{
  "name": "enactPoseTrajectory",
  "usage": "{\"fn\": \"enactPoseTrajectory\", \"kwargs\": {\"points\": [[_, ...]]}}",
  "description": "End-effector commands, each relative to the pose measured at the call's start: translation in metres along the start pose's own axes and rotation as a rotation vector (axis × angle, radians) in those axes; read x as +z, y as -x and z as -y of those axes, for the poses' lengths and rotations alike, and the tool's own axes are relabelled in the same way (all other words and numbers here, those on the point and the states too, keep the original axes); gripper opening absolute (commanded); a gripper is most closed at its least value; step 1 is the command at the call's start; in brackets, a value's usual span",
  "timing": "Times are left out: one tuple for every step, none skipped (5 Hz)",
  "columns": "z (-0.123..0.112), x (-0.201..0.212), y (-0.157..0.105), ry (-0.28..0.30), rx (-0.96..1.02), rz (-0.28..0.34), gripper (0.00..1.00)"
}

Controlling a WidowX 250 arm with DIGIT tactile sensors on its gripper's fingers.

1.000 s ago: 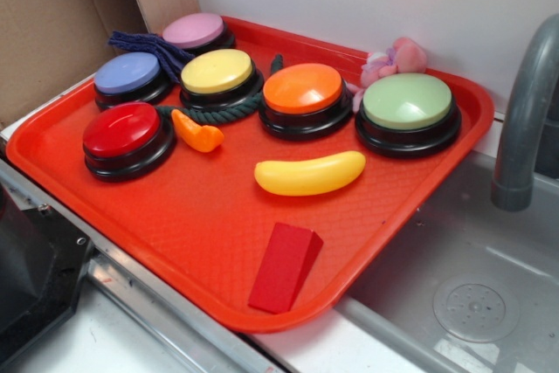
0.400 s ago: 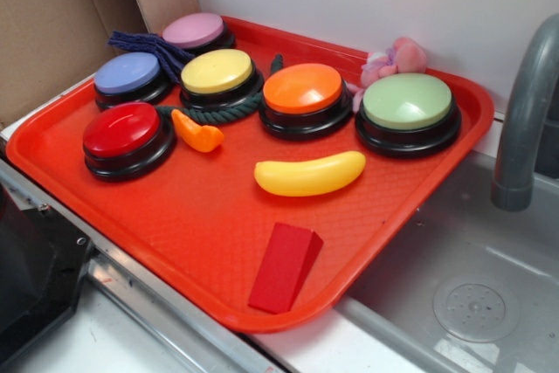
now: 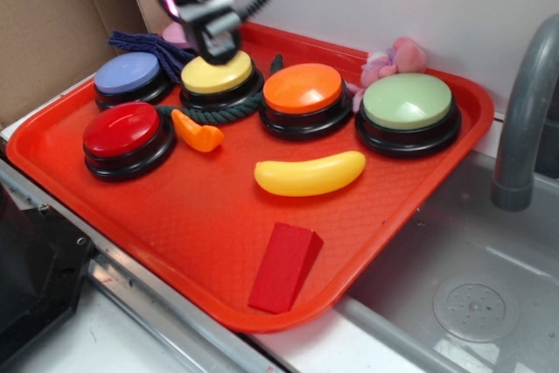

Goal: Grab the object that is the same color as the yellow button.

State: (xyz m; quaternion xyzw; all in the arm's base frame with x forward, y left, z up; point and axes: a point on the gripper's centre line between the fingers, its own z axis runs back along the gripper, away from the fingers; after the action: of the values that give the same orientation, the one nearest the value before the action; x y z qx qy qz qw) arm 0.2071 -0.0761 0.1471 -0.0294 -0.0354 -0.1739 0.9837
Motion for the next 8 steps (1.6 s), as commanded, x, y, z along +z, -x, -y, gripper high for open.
{"fn": "enactPoseTrajectory", "kwargs": {"points": [[0.025, -0.061, -0.031, 0.014, -0.155, 0.052, 1.0], [0.032, -0.094, -0.037, -0.036, -0.154, 0.049, 1.0], [0.033, -0.111, -0.043, -0.041, -0.175, 0.032, 1.0], [0.036, -0.128, -0.045, -0.033, -0.186, 0.031, 1.0], [0.035, -0.131, -0.045, -0.045, -0.17, 0.05, 0.72], [0.033, -0.13, -0.042, -0.028, -0.151, 0.081, 0.0], [0.033, -0.121, -0.041, -0.044, -0.126, 0.082, 0.0], [0.022, -0.089, -0.039, -0.032, -0.135, -0.007, 0.0]]}}
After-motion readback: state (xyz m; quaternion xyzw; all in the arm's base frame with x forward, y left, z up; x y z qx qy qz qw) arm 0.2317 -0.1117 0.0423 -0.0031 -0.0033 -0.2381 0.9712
